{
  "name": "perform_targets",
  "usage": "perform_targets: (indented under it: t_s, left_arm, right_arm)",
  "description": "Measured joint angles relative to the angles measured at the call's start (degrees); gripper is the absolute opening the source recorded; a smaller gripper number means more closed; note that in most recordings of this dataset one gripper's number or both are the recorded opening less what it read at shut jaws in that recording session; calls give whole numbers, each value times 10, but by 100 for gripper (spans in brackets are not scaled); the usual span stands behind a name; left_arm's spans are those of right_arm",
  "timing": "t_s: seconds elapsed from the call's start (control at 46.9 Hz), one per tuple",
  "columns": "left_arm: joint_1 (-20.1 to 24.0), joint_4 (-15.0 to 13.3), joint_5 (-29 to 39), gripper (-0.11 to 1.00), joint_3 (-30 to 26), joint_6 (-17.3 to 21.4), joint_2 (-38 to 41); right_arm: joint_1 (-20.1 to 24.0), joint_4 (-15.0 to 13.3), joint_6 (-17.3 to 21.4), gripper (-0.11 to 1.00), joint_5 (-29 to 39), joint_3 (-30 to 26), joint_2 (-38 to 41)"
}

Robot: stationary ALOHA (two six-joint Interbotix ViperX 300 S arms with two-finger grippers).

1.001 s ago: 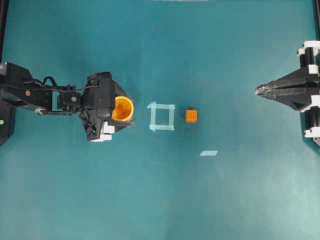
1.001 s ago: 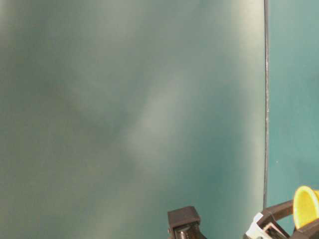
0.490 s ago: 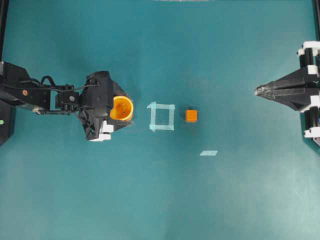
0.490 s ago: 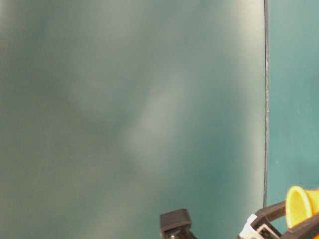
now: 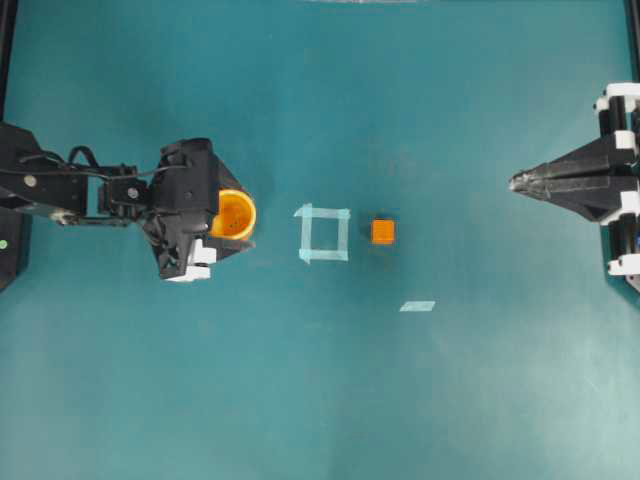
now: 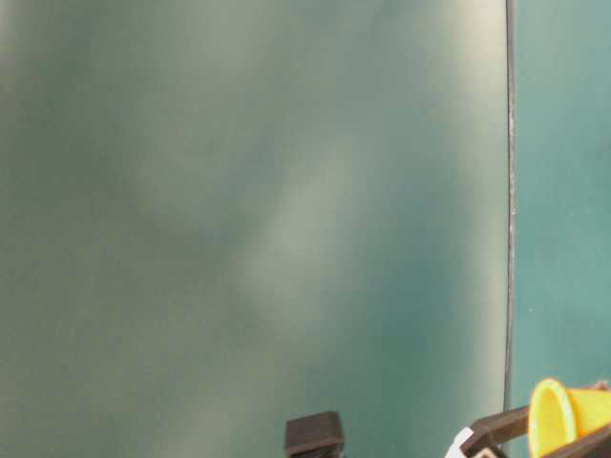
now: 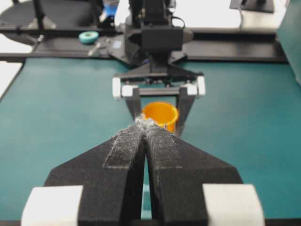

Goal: Move the cup to the left with left arm.
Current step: 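Carry the held orange cup leftward toward the table's left edge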

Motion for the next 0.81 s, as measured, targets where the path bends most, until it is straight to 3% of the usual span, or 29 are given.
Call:
perform_targets:
  t_s: [0.32,0.81]
  left_arm:
    - [0,0,5,67,25,-12,-46]
    - [0,0,8,67,114,-12,-142]
  right_arm:
    - [0,0,0,0,0,-4,0]
    - [0,-1,2,0,1,-5,0]
